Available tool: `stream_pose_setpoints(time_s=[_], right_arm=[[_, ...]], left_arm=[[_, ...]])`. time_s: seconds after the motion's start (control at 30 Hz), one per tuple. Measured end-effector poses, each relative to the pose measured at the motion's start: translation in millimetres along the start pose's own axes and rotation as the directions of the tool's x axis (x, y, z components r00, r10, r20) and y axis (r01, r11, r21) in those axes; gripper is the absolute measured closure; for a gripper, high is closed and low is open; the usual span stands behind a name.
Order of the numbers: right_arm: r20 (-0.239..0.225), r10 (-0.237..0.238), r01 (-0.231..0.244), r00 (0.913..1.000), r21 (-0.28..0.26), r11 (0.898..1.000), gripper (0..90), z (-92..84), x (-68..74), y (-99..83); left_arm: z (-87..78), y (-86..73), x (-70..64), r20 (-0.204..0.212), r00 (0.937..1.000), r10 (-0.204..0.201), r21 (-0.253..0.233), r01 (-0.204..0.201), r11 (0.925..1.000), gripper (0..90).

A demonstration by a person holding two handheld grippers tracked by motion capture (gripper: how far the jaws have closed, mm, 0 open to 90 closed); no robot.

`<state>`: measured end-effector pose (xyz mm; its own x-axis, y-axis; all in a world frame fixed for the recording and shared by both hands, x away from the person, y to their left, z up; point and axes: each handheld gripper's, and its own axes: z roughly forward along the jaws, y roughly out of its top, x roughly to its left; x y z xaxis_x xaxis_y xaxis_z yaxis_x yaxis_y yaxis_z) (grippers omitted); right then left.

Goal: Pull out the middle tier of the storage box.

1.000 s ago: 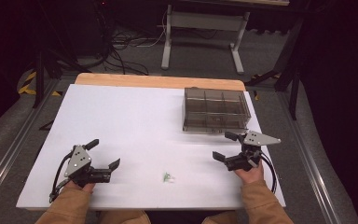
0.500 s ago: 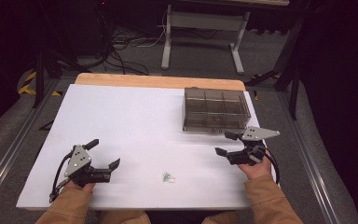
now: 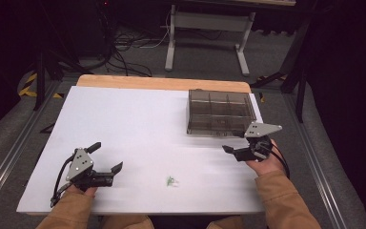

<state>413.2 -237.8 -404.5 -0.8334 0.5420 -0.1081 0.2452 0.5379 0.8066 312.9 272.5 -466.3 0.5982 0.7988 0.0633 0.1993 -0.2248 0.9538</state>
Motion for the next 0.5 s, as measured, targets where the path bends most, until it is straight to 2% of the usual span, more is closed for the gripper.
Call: stream_pose_setpoints(time_s=[0.4, 0.5], right_arm=[[0.026, -0.050, 0.048, 0.9984, 0.088, 0.995, 34.3, 13.6, -10.0, 6.2], [0.035, -0.082, 0.077, 0.9960, 0.132, 0.988, 34.2, 19.5, -13.9, 9.7]], left_arm=[[-0.2, 0.0, -0.1, 0.003, 1.0000, 0.001, 0.001, -0.001, 1.0000, 0.4], [-0.1, -0.1, -0.2, 0.002, 1.0000, 0.001, -0.002, -0.001, 1.0000, 0.4]])
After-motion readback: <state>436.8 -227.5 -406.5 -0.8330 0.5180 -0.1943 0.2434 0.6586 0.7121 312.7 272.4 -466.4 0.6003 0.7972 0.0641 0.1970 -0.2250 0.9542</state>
